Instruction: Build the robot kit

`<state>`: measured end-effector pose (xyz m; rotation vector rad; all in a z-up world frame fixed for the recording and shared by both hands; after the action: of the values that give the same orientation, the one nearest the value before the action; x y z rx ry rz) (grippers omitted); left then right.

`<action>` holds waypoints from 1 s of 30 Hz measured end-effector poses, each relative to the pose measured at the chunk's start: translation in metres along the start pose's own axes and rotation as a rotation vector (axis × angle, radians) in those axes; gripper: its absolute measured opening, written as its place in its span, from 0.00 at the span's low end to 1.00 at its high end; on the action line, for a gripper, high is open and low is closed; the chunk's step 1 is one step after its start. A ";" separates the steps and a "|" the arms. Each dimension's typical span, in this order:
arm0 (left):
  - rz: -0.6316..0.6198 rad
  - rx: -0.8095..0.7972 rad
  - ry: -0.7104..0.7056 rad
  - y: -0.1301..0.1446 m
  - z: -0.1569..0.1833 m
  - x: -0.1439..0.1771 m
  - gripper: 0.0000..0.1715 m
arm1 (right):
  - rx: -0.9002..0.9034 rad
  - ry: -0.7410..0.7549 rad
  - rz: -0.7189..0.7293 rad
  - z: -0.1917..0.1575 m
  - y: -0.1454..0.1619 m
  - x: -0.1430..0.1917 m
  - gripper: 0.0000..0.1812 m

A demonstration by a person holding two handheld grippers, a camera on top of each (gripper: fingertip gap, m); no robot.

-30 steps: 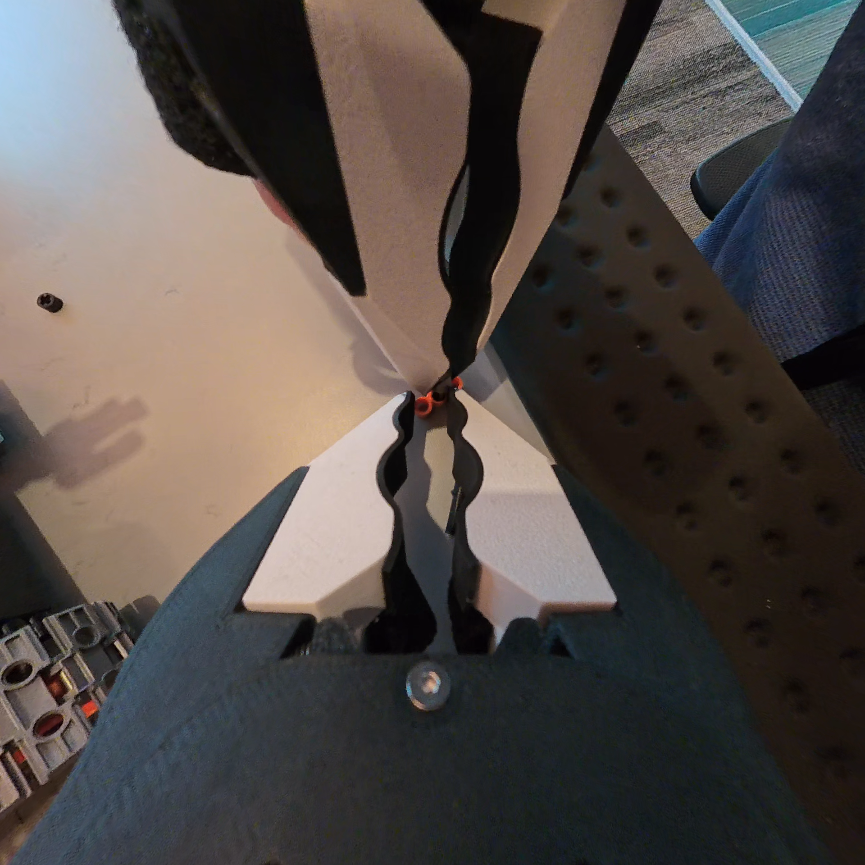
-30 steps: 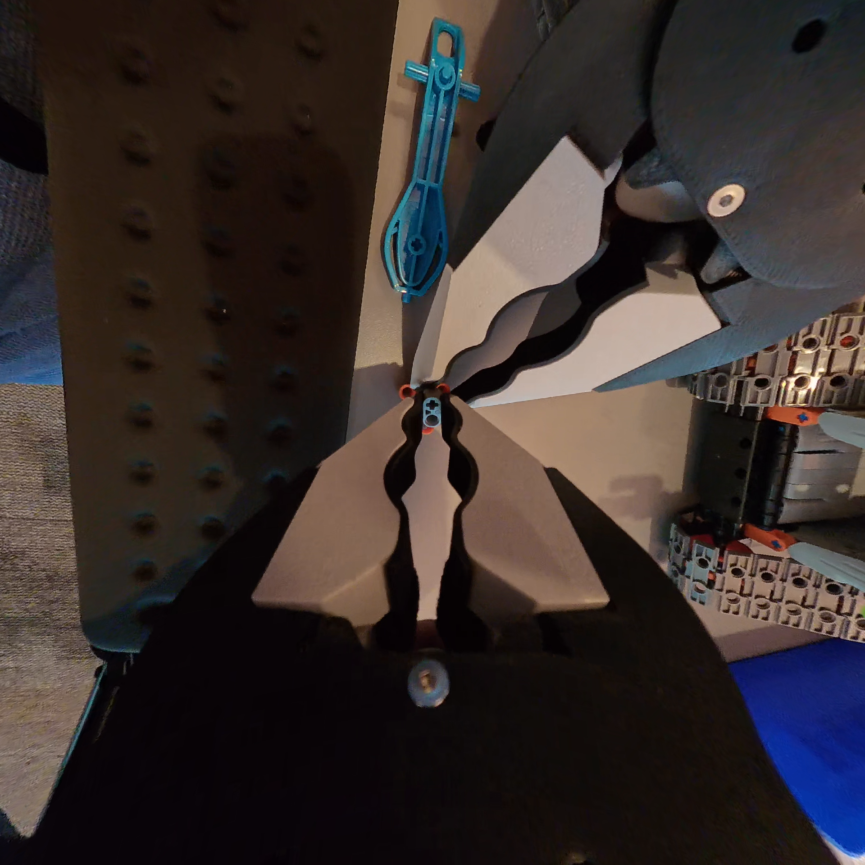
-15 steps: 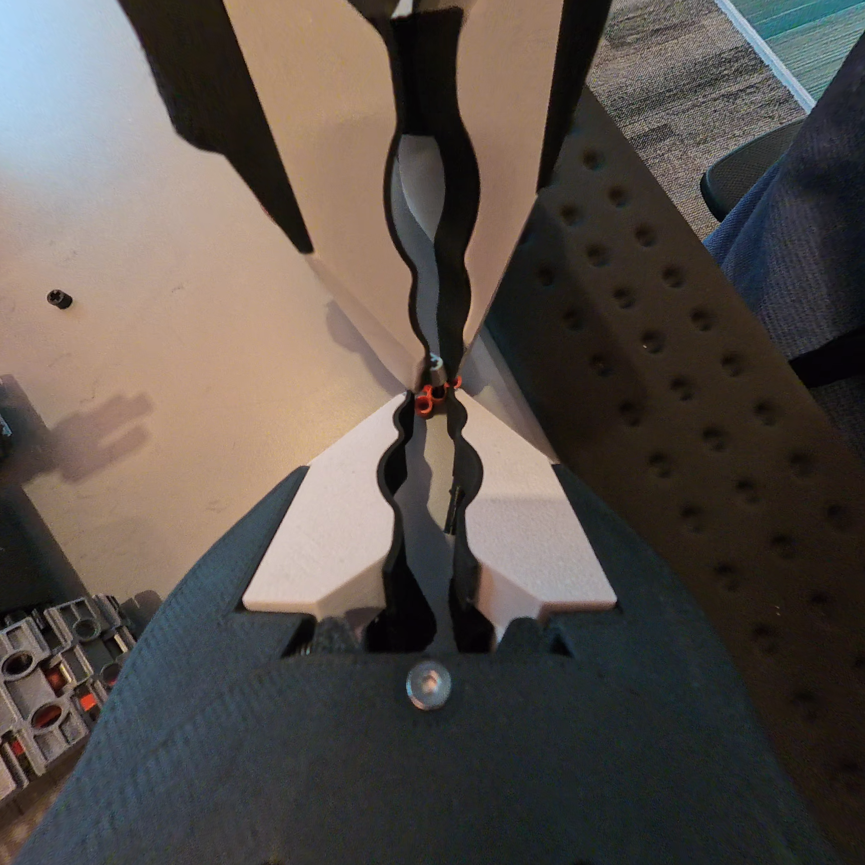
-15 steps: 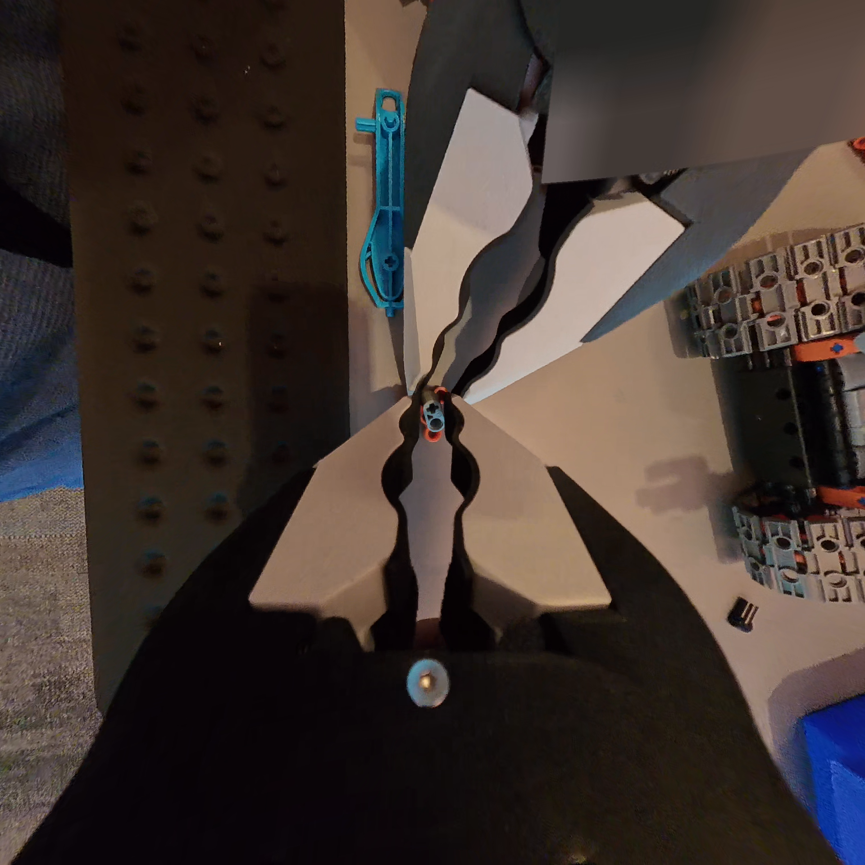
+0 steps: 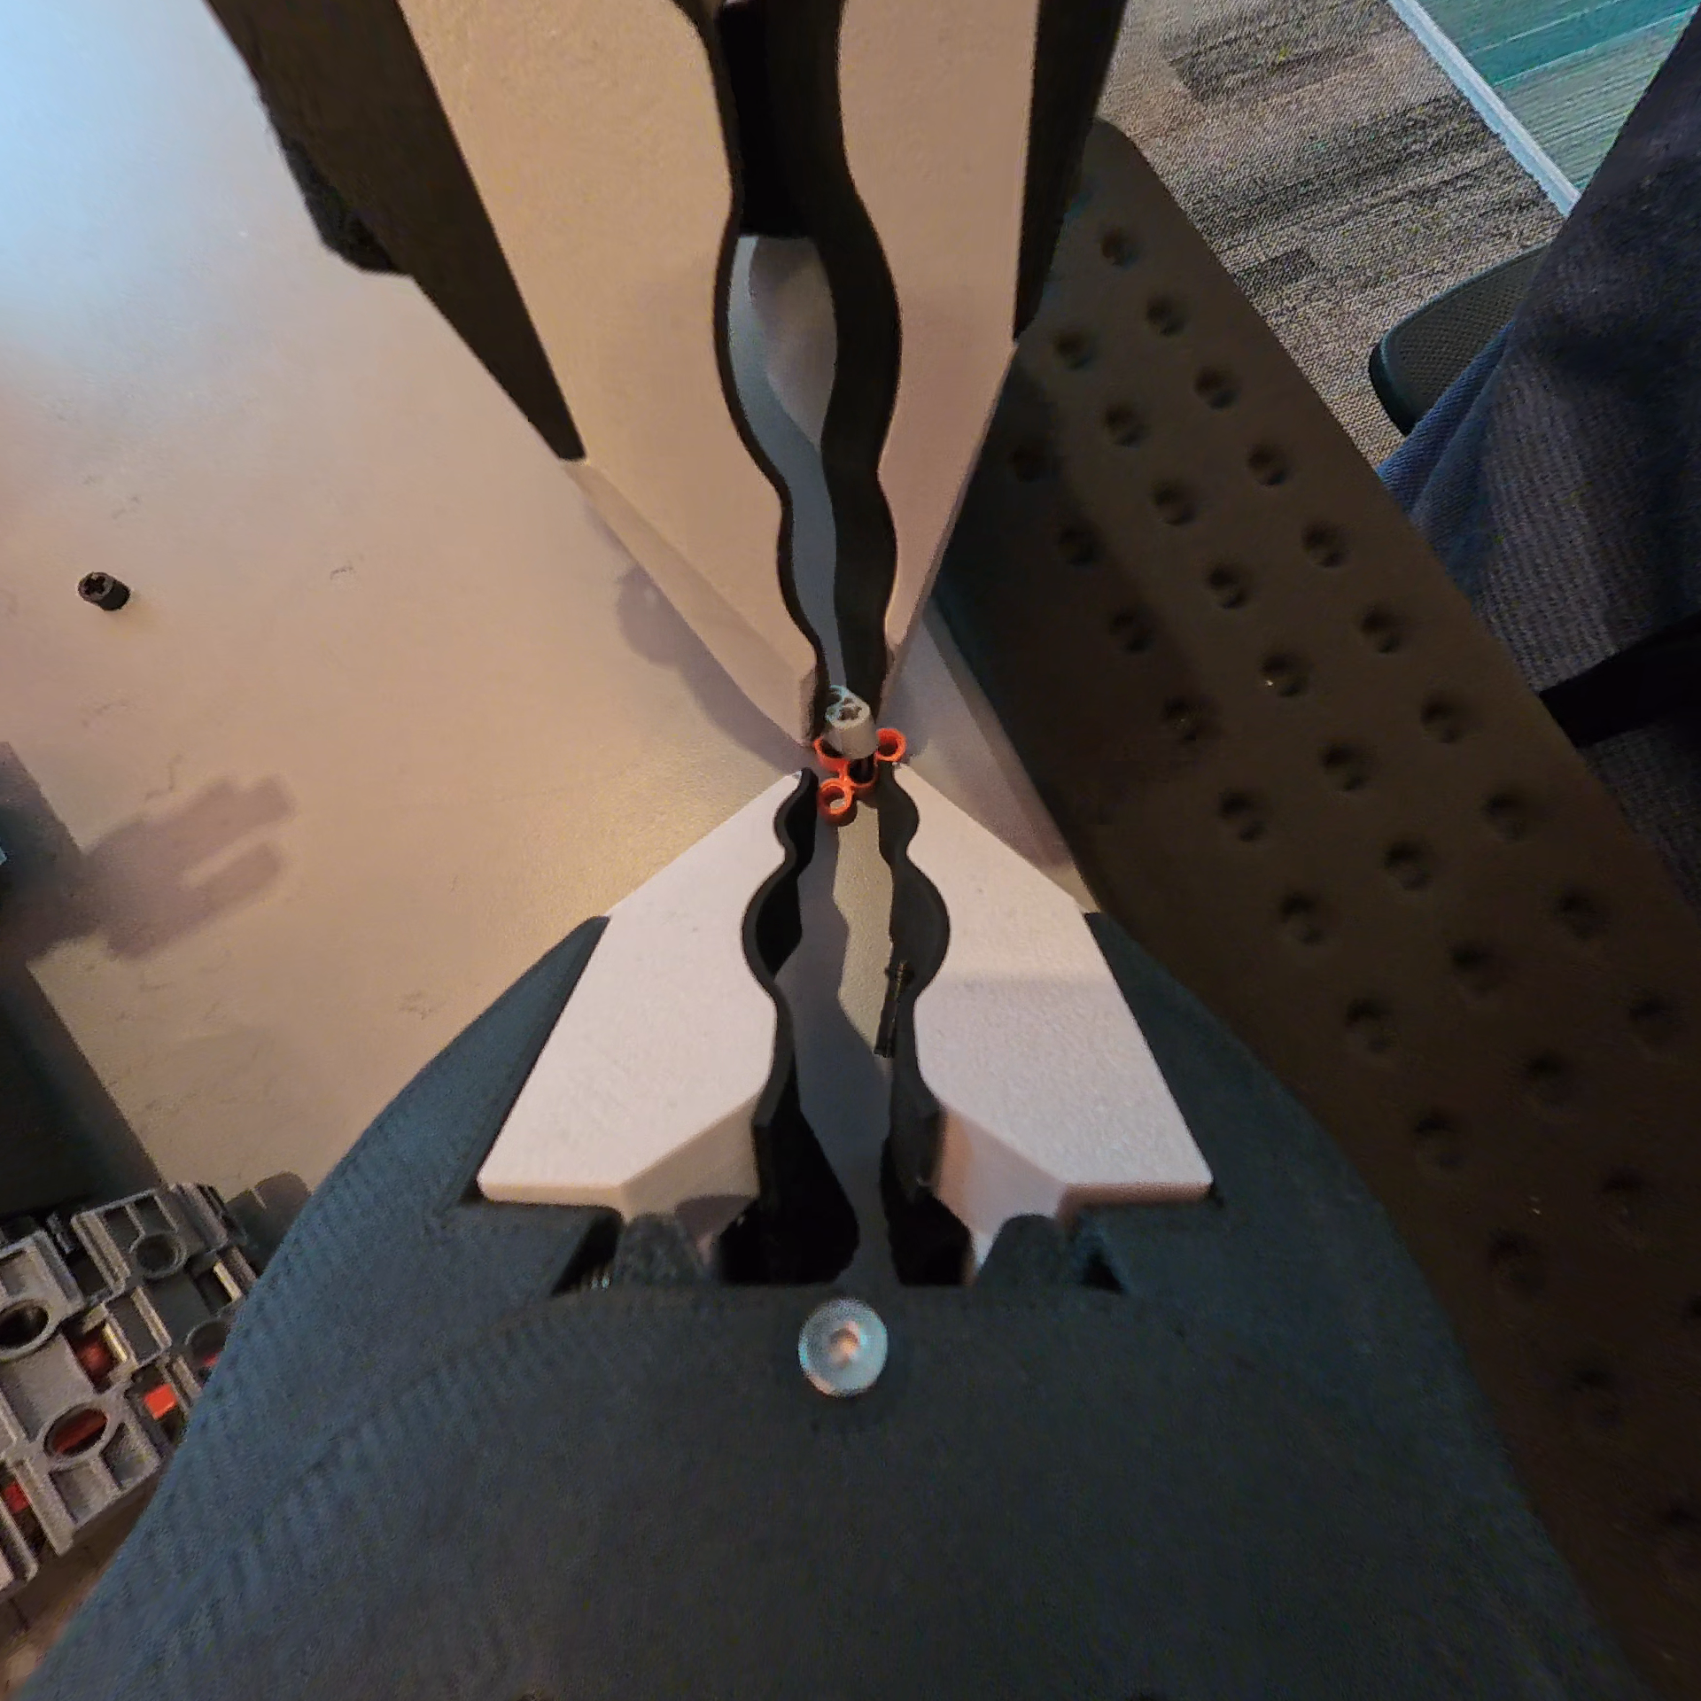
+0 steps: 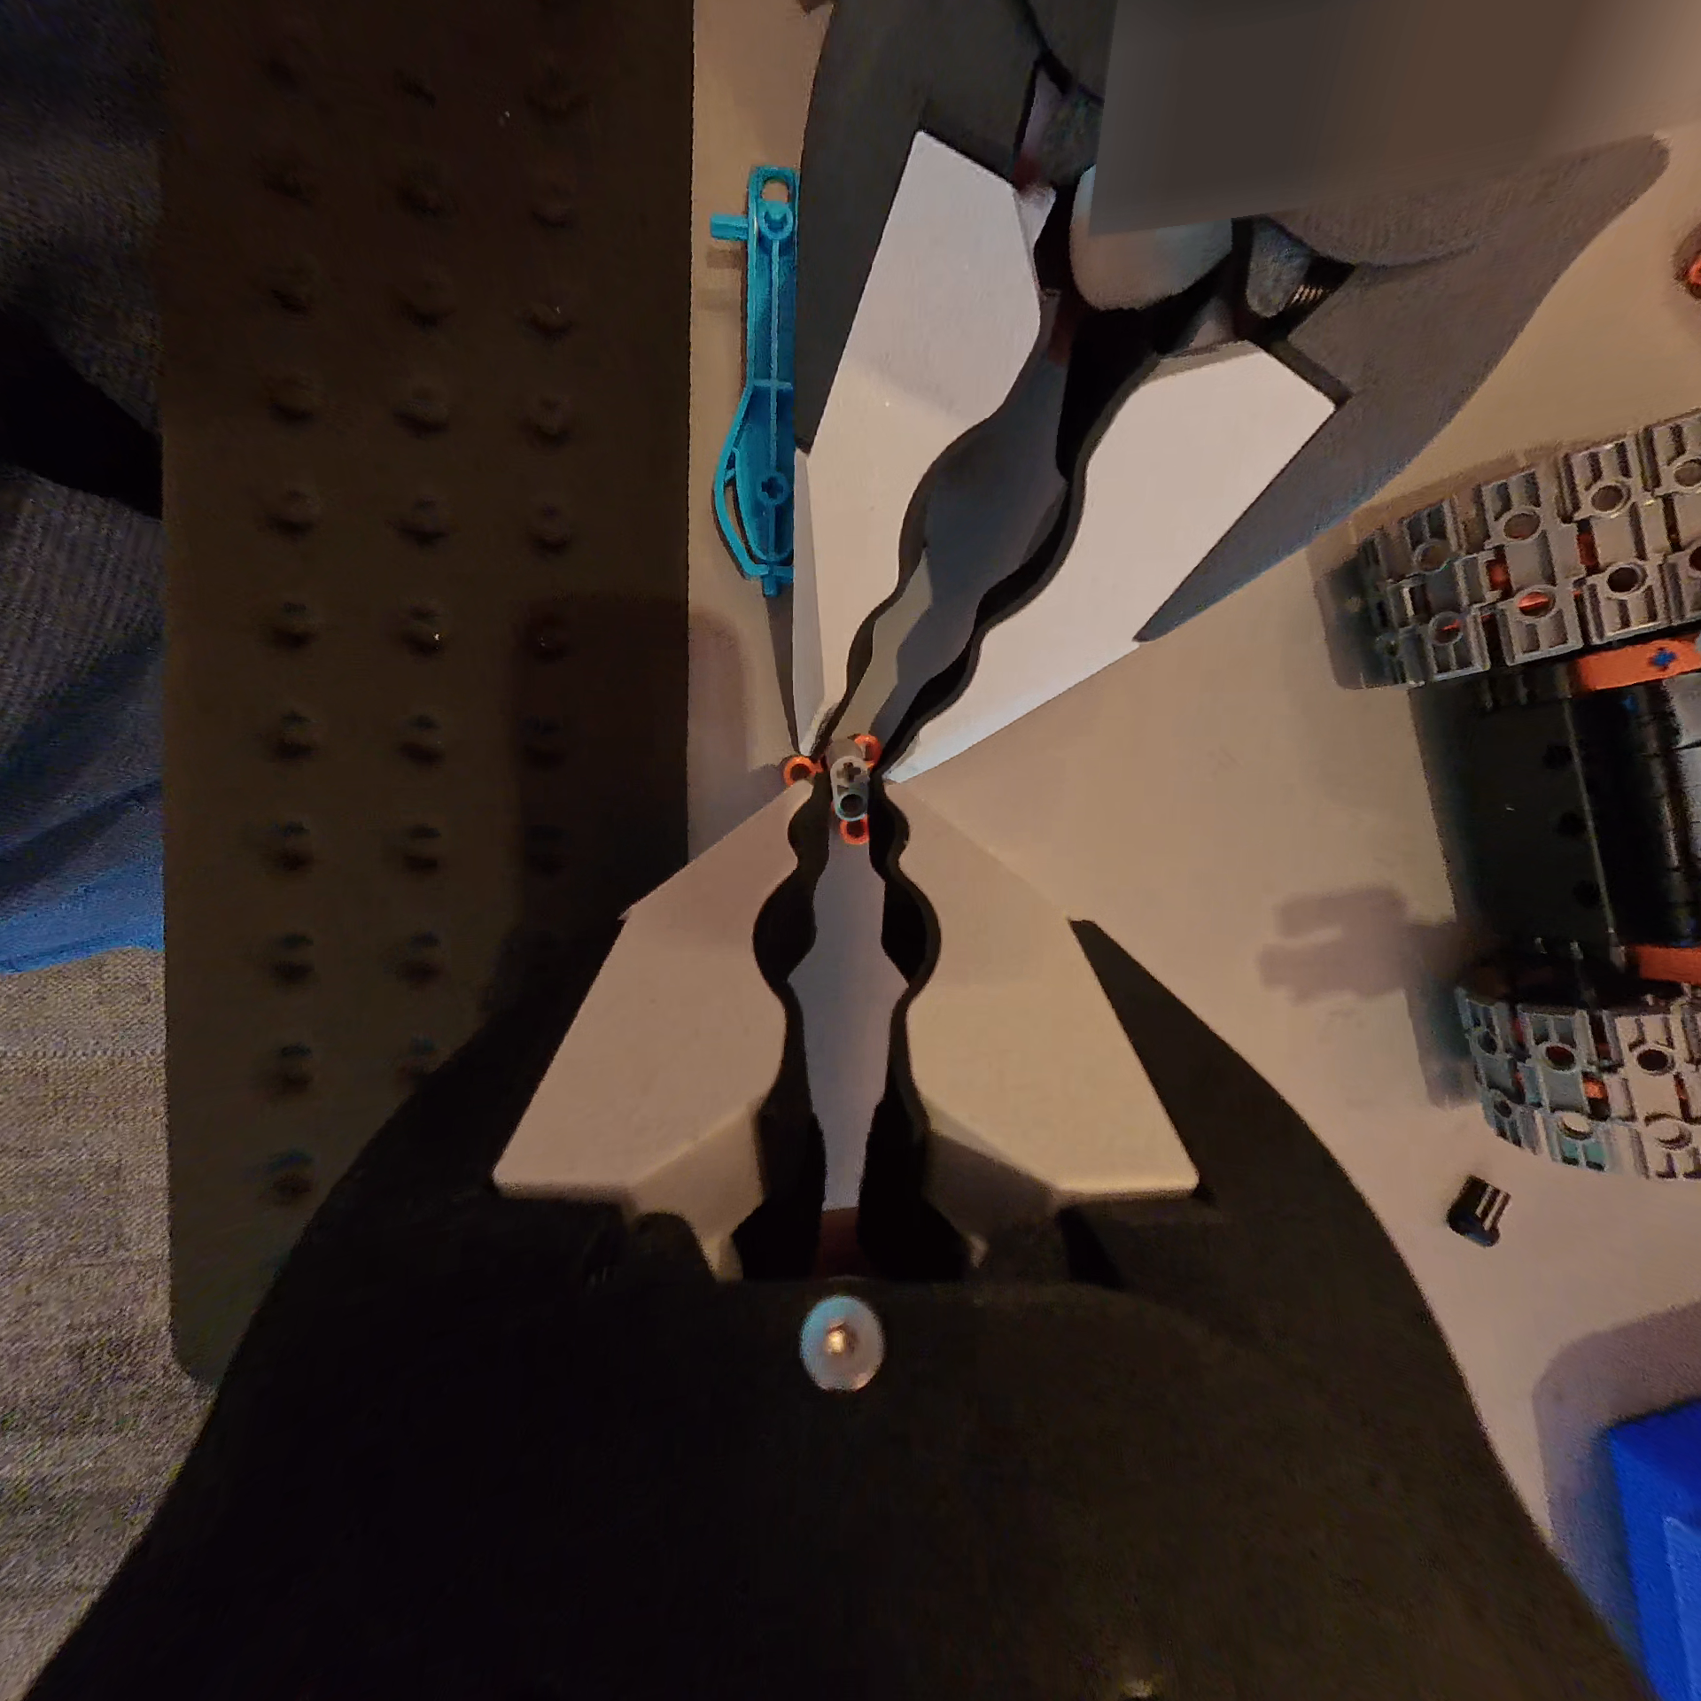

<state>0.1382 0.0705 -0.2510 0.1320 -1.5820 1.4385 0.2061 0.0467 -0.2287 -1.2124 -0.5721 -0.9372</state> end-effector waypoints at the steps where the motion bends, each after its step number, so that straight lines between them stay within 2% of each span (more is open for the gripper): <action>1: 0.001 0.002 0.001 0.000 0.000 0.000 0.06 | 0.009 0.006 -0.027 0.000 -0.002 0.000 0.03; 7: 0.003 0.009 0.000 0.000 -0.001 -0.001 0.06 | 0.115 0.040 -0.174 -0.001 -0.011 0.001 0.02; 11: 0.002 0.017 -0.003 0.000 -0.002 -0.001 0.05 | 0.177 0.061 -0.202 0.000 -0.012 0.000 0.03; 18: -0.013 0.012 -0.025 0.002 -0.002 0.001 0.09 | 0.073 0.066 -0.109 0.003 -0.006 0.002 0.03; 22: 0.019 0.005 -0.059 -0.001 -0.003 0.012 0.11 | 0.054 0.096 -0.066 0.006 -0.004 0.008 0.03; 28: 0.113 -0.073 -0.217 -0.019 0.005 0.033 0.10 | 0.060 0.187 -0.031 0.009 -0.010 0.015 0.03; 30: 0.103 -0.115 -0.285 -0.022 0.007 0.034 0.09 | 0.054 0.216 -0.018 0.011 -0.013 0.018 0.03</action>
<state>0.1300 0.0749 -0.2109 0.1973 -1.9245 1.4517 0.2053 0.0513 -0.2046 -1.0432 -0.4345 -1.0465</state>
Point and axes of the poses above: each gripper's, where its closed fingertips meet, x back along the fingers, y out of its underside, z = x × y across the jaws, the point moved 6 cm from there along x, back along the fingers, and after that the axes turned 11 degrees about y, right-handed, at the moved point
